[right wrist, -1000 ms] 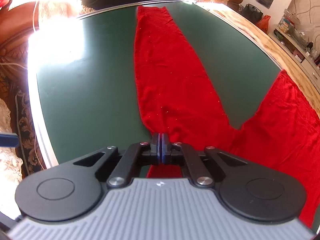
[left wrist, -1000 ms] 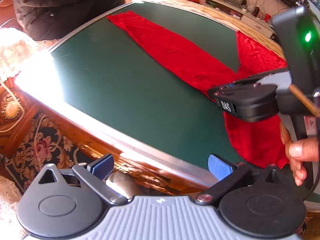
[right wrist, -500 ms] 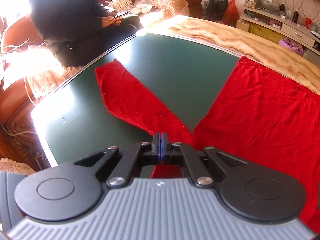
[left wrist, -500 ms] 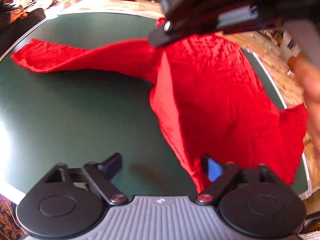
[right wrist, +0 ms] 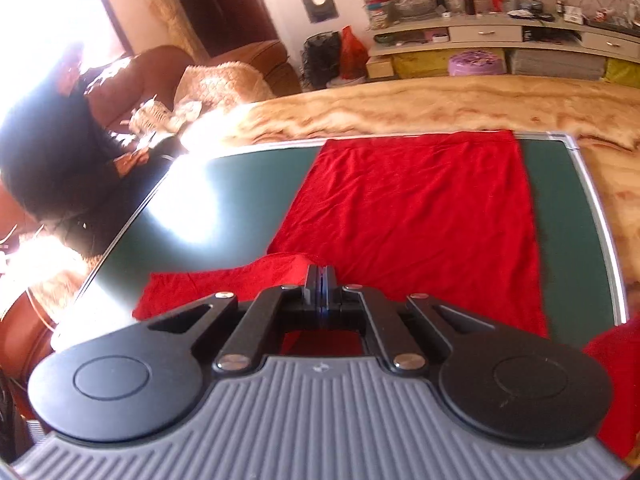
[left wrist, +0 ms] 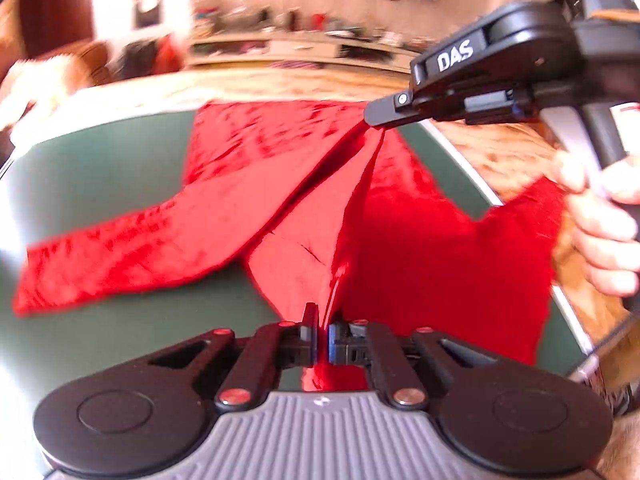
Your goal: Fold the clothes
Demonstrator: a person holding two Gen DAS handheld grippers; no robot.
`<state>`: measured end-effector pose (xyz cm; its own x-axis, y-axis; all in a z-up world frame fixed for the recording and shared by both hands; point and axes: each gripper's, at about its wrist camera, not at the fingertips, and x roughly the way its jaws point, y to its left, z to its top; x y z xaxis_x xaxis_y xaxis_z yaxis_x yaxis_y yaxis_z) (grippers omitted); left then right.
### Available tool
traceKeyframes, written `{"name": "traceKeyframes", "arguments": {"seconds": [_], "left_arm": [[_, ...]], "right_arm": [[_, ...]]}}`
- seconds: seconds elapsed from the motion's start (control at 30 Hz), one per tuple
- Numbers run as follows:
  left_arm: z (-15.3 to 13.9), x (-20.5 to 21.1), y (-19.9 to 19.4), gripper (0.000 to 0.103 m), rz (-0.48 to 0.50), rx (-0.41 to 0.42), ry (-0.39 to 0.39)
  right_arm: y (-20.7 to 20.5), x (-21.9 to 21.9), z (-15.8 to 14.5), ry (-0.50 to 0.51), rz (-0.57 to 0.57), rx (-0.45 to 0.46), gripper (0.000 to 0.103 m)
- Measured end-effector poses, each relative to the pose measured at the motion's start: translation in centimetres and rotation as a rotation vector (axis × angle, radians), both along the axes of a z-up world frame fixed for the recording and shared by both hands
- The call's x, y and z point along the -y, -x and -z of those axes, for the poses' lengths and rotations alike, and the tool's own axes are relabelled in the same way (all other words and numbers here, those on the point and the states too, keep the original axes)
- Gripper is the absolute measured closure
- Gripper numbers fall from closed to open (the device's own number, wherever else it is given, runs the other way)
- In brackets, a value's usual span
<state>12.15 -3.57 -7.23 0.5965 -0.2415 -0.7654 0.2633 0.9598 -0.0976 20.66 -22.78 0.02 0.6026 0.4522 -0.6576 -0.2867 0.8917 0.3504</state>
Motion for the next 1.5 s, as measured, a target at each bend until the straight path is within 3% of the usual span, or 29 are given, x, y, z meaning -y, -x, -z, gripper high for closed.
{"name": "traceKeyframes", "arguments": {"seconds": [0.1, 0.27, 0.37, 0.53, 0.67, 0.83, 1.0, 1.1, 1.2, 1.33, 1.4, 1.47, 1.5], "left_arm": [[-0.8, 3.5, 0.1, 0.098, 0.107, 0.028, -0.039], [-0.5, 10.9, 1.4, 0.098, 0.279, 0.032, -0.072], [2.0, 15.4, 1.0, 0.098, 0.369, 0.017, -0.12], [5.7, 18.6, 1.5, 0.098, 0.504, -0.06, -0.162], [7.3, 18.6, 1.5, 0.098, 0.529, -0.088, -0.163], [7.1, 17.7, 2.7, 0.095, 0.586, -0.084, -0.079], [7.5, 17.6, 3.1, 0.076, 0.603, -0.078, -0.089], [7.8, 17.5, 3.3, 0.073, 0.594, -0.075, -0.111], [7.7, 17.0, 3.4, 0.065, 0.573, -0.077, -0.119], [7.5, 16.8, 4.0, 0.063, 0.566, -0.067, -0.122], [7.3, 16.9, 4.2, 0.055, 0.565, -0.06, -0.132], [7.2, 16.8, 4.4, 0.053, 0.563, -0.052, -0.149], [7.2, 16.8, 4.4, 0.053, 0.561, -0.05, -0.153]], "right_arm": [[0.9, 5.0, 0.3, -0.044, 0.088, 0.015, 0.101], [4.7, 11.9, 2.0, -0.03, 0.231, 0.04, 0.101], [6.6, 15.2, 4.3, -0.027, 0.311, 0.01, 0.101], [7.7, 17.5, 9.8, 0.008, 0.394, -0.077, 0.101], [9.1, 18.2, 11.5, -0.02, 0.437, -0.1, 0.101], [11.4, 18.4, 11.0, -0.022, 0.502, -0.047, 0.101], [12.4, 18.4, 12.8, -0.034, 0.542, -0.059, 0.101], [12.3, 18.7, 13.4, -0.052, 0.551, -0.067, 0.101], [12.2, 18.7, 12.4, -0.075, 0.555, -0.049, 0.101], [11.8, 18.6, 11.6, -0.087, 0.515, -0.053, 0.1], [12.3, 19.4, 11.9, -0.132, 0.513, -0.065, 0.089], [12.9, 20.2, 12.4, -0.199, 0.507, -0.083, 0.07], [13.2, 20.3, 12.7, -0.214, 0.498, -0.091, 0.068]]}}
